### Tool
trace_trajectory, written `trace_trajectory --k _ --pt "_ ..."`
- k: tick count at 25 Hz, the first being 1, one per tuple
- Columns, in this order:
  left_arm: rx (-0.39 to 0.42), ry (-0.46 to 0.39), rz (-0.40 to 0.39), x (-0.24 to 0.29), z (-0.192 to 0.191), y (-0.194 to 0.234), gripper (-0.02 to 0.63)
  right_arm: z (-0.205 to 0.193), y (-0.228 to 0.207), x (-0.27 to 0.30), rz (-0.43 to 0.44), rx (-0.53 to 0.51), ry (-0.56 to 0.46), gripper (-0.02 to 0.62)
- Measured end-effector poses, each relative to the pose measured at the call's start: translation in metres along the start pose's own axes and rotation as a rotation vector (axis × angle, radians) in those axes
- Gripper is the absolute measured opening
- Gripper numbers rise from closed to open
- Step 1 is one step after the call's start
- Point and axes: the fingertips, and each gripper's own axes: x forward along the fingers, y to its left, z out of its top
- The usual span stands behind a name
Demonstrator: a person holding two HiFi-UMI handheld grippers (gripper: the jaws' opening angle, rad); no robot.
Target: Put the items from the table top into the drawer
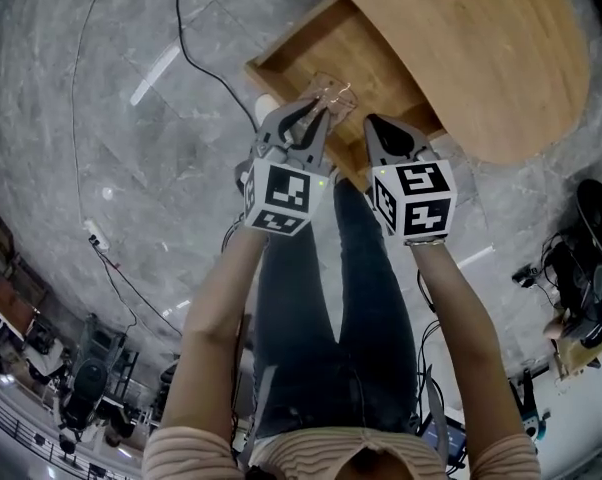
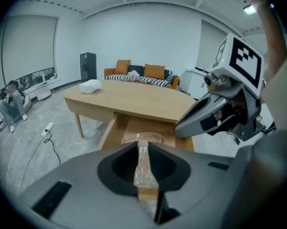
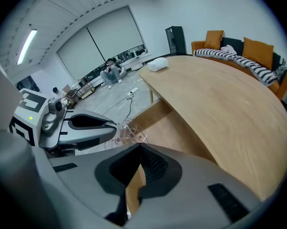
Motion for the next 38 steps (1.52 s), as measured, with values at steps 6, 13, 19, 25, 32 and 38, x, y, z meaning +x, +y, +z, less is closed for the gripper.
trace_trajectory --k 6,13,19,25,32,38 --pt "0.055 0.038 -0.061 0.019 -0.017 -0.011 0.054 -0.017 -0.001 0.012 -0.02 0.024 0.037 0.008" --pt "0.088 0.09 -0.095 0.04 -0.032 -0.02 0.054 -0.041 -0.006 0.02 -0.028 0.041 0.089 0.009" --pt "0.121 0.123 -0.116 0.053 -0.041 -0.025 0.054 -0.054 -0.006 0.026 -0.016 0.054 0.129 0.009" --pt "0.126 0.152 -0.122 0.06 -0.049 -0.023 0.054 -0.055 -0.004 0.028 -0.012 0.064 0.136 0.009" --pt "0.11 0.184 -0.12 0.07 -0.062 -0.022 0.054 -0.067 -0.001 0.035 0.005 0.059 0.16 0.009" --pt "0.09 0.193 -0.117 0.072 -0.066 -0.021 0.054 -0.074 0.004 0.04 0.013 0.062 0.181 0.009"
